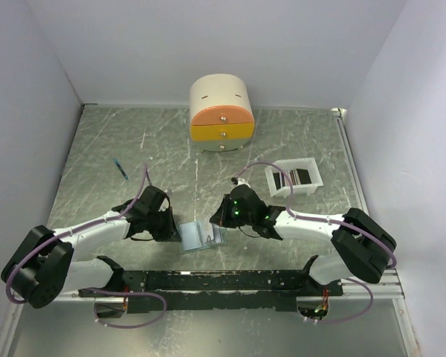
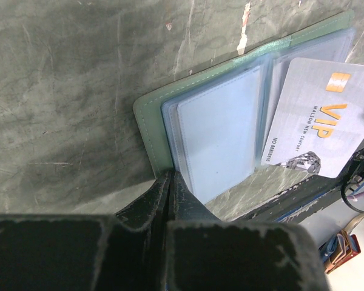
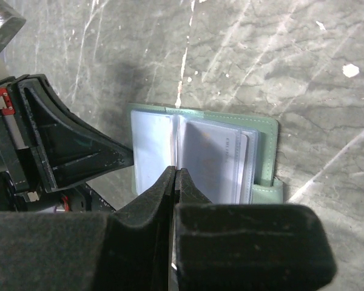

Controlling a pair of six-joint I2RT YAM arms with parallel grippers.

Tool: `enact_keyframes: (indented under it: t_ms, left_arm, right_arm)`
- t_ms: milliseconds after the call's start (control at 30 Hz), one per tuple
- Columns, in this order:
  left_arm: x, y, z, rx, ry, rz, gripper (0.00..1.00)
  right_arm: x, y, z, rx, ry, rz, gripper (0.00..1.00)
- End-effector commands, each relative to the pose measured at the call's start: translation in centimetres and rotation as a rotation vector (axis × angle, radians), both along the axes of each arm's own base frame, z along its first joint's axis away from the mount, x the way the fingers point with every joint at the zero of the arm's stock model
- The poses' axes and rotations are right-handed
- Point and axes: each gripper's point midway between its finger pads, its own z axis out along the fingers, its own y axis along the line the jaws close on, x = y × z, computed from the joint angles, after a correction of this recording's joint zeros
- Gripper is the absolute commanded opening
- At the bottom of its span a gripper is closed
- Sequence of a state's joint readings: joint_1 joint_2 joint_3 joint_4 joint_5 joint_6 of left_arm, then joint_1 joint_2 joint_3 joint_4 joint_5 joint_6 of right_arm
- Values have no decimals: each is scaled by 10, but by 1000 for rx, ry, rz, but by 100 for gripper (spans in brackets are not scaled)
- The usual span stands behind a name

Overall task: Put the credit cards into the card holder
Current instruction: Insert the credit card into the card holder.

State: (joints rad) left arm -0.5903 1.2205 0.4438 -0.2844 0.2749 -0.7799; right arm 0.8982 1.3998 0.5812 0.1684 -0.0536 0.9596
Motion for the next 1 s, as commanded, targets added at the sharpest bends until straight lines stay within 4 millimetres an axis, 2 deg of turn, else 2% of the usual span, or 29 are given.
enact_keyframes:
  t_ms: [0,300,500,967]
  left_arm:
    - [5,7,-7,42,-11,29,10]
    - [5,8,-10,48,-5,27,10]
    - [4,8,-11,51,-4,28,9]
    - [4,7,-11,49,0,19,9]
  right_arm:
    - [5,-1,2,-10,8,-44,0]
    - [-2,8,-1,60,10,-2,0]
    - [1,9,1,58,-10,-1,0]
    - [1,7,-23,18,3,6,0]
